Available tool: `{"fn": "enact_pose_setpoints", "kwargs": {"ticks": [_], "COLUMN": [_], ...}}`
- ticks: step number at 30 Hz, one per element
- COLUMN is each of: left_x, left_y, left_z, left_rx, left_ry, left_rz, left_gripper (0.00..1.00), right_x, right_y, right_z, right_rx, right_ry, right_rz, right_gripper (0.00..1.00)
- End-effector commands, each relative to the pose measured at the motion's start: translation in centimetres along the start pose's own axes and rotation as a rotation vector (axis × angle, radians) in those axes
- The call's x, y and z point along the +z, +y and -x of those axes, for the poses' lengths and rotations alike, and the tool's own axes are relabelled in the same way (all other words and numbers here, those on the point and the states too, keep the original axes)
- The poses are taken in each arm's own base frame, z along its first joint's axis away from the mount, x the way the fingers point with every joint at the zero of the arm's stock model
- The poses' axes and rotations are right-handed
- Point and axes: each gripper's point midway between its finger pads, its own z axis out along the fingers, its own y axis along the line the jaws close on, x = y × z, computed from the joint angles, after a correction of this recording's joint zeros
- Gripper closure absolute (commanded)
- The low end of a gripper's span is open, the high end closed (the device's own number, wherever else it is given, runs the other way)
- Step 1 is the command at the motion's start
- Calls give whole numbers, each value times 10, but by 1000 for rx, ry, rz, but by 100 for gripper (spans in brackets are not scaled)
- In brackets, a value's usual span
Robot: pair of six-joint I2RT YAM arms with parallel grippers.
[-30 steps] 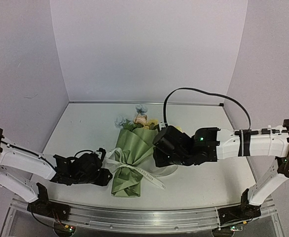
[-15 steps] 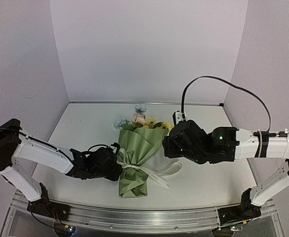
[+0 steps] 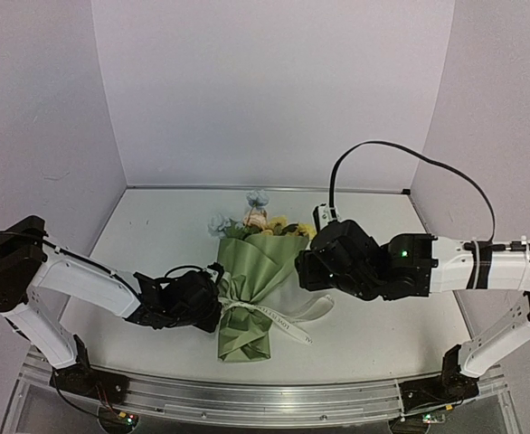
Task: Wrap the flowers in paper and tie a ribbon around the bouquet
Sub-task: Tie the half-tied ribbon around the folded bouquet.
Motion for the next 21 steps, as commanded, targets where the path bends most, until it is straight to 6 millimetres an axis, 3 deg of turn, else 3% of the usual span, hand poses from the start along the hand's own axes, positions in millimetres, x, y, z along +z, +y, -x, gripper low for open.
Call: {"fn": "enact_pose_setpoints", "kwargs": {"ticks": [1, 9, 14, 21], "left_x": [-1, -5, -14, -22], "left_y": [-7, 1, 2, 1], "left_z": [12, 6, 5, 3], "left_rx": [-14, -91, -116, -146], "left_ry": [-41, -52, -67, -59], "left_rz": [-26, -23, -54, -93], "left_gripper": [99, 100, 100, 100], "right_x": [8, 50, 75, 91], "right_y": [26, 107, 128, 147], "right_z": [-3, -31, -50, -79], "right_rx": [-24, -119, -156, -175], "right_ry": [41, 229, 287, 379], "right_rz": [86, 277, 308, 376], "right_gripper": [44, 50, 53, 54]}}
